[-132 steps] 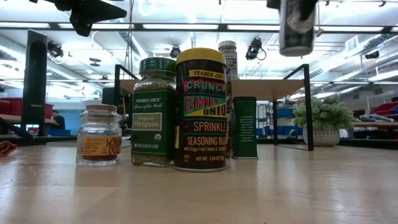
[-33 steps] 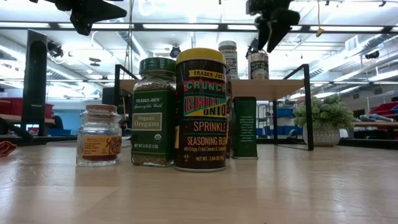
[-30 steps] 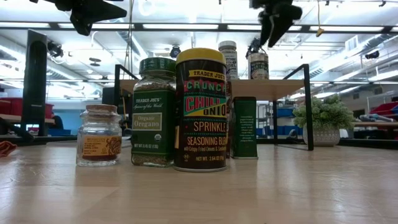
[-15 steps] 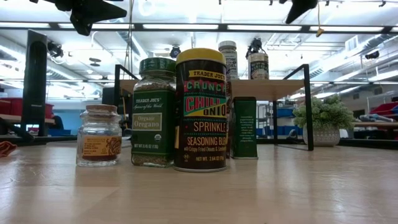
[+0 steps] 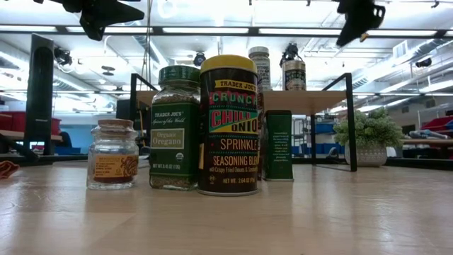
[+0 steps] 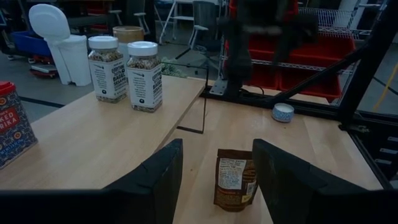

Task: Shelf spices
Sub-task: Put the yellow seasoning bottle on the shelf, then put the green seasoning bottle on the shelf

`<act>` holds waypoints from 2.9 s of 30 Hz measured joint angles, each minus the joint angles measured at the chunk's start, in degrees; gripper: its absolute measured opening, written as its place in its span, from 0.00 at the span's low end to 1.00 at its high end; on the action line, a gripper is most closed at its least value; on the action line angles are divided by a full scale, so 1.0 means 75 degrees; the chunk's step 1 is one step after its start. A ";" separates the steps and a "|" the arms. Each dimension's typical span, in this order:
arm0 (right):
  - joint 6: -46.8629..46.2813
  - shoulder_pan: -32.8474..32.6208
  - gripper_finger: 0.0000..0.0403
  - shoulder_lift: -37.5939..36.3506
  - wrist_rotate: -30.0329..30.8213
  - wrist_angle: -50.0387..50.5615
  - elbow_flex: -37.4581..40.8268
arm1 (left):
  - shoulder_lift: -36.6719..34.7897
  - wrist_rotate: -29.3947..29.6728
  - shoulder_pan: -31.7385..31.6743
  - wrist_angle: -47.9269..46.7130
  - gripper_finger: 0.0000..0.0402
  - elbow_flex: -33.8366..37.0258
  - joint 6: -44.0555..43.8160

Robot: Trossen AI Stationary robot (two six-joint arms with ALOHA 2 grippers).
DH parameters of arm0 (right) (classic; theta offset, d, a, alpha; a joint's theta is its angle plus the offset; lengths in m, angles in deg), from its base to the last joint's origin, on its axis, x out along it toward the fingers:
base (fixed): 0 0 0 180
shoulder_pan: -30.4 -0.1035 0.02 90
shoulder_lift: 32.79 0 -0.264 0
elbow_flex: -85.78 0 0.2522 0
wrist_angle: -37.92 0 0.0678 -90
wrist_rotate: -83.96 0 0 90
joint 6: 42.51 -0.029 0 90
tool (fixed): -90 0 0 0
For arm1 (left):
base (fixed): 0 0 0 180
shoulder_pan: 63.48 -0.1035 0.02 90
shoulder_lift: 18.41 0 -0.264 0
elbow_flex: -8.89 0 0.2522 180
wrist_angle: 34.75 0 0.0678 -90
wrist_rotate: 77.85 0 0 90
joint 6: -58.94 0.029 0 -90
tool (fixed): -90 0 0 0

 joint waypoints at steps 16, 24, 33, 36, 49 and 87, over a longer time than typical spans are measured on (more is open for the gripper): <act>0.1827 -0.1566 0.94 0.2331 0.2514 -1.0448 0.3748 | -0.0002 0.0000 -0.0003 0.0003 0.49 0.0000 -0.0020; 0.2777 -0.1496 0.93 0.3458 0.1815 -1.0641 0.3212 | -0.0002 0.0000 -0.0002 -0.0001 0.49 0.0000 -0.0023; 0.2490 -0.1494 0.93 0.4410 0.1167 -1.0621 0.2646 | -0.0003 0.0000 0.0000 0.0002 0.49 0.0000 -0.0026; 0.2643 -0.1449 0.93 0.4655 0.1149 -1.0635 0.2490 | -0.0003 0.0000 -0.0003 0.0002 0.49 0.0000 -0.0026; 0.3084 -0.0836 0.89 0.4989 -0.0021 -1.0751 0.2244 | -0.0003 -0.0001 -0.0003 0.0004 0.49 0.0000 -0.0026; 0.3288 -0.0702 0.38 0.4902 -0.0884 -1.1317 0.2252 | -0.0002 -0.0003 -0.0003 0.0003 0.49 0.0000 -0.0029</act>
